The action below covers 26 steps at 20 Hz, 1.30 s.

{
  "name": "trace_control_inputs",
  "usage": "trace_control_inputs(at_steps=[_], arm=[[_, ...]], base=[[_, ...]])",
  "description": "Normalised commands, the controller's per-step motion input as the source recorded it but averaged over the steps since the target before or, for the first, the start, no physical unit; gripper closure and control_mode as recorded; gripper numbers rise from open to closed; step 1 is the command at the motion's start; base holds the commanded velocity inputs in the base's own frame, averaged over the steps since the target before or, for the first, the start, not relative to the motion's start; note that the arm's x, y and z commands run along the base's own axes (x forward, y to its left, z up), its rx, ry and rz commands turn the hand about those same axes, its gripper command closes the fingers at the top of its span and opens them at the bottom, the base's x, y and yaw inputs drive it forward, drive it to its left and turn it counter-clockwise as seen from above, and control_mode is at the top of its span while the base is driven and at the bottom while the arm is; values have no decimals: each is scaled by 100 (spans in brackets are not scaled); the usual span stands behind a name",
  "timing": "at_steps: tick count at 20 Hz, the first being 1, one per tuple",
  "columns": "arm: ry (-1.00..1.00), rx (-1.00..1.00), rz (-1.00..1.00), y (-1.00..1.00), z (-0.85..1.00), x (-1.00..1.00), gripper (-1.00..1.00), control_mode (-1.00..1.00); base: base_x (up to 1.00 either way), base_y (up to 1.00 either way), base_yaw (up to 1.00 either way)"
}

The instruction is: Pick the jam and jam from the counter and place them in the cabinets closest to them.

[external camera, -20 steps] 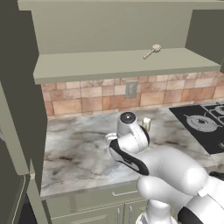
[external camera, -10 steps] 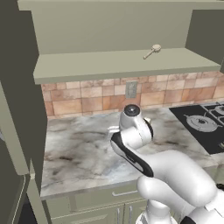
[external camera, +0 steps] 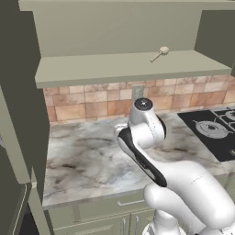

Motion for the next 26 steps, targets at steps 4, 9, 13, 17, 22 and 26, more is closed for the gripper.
trace_control_inputs(at_steps=[4,9,13,17,22,26], arm=[[0,1,0,0,39,-46,100,-100],[0,2,0,-1,40,-45,100,-100],[0,3,0,-3,48,-36,100,-100],[0,3,-1,-6,47,-22,100,-100],[0,3,-2,-6,47,-19,100,-100],[0,2,-1,-4,48,-18,100,-100]], base=[[0,0,0],[0,0,0],[0,0,0],[0,0,0],[0,0,0],[0,0,0]])
